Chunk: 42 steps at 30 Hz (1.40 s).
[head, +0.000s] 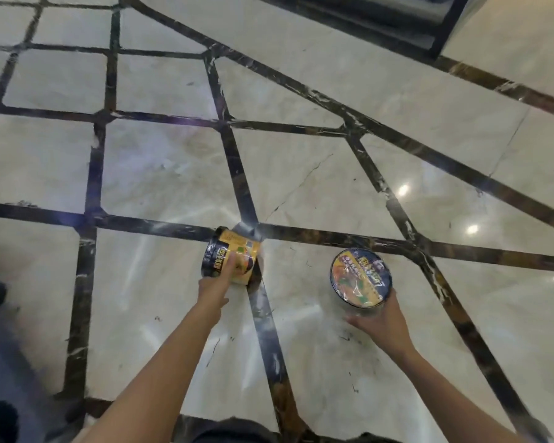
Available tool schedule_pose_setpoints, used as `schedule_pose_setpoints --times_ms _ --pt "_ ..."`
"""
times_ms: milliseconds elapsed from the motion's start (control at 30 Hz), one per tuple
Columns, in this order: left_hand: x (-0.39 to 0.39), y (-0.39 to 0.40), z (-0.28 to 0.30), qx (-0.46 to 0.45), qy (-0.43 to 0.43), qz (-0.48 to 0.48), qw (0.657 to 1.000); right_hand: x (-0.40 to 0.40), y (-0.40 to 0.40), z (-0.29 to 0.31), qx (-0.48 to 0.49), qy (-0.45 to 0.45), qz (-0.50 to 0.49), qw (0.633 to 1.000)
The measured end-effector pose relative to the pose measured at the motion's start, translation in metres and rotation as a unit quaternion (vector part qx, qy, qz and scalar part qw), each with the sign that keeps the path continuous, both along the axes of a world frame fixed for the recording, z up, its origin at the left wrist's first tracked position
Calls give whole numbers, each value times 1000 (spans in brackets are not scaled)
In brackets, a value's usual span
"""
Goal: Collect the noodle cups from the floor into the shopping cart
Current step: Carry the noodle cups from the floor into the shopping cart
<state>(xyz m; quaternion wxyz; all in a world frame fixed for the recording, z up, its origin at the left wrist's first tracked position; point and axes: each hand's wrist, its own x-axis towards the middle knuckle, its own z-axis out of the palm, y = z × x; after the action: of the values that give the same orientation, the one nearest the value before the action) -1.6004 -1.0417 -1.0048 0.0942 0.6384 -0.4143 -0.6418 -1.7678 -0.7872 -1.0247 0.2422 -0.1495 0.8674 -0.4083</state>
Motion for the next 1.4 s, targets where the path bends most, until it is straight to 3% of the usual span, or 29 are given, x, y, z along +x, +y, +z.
schedule_pose_setpoints --times_ms 267,367,500,700,833,1100,1400 --pt "-21 -10 -17 37 100 149 983 3 -14 -25 -75 -31 -102 991" --pt "-21 -12 -17 39 95 183 978 -4 -20 -24 -128 -52 -110 984" --pt "-27 -14 -16 -5 41 138 990 -14 -37 -6 -176 -118 -124 969" --pt "-50 -19 -21 -23 0 59 998 -34 -52 -1 -186 -147 -114 965" --pt "-55 -20 -5 -8 37 29 999 -45 -55 16 -191 -180 -74 962" --pt "-38 -30 157 -8 111 -17 994 -45 -68 167 -205 -237 -64 947" --pt "-6 -48 407 -63 129 -30 989 -45 -114 409 -205 -263 25 942"
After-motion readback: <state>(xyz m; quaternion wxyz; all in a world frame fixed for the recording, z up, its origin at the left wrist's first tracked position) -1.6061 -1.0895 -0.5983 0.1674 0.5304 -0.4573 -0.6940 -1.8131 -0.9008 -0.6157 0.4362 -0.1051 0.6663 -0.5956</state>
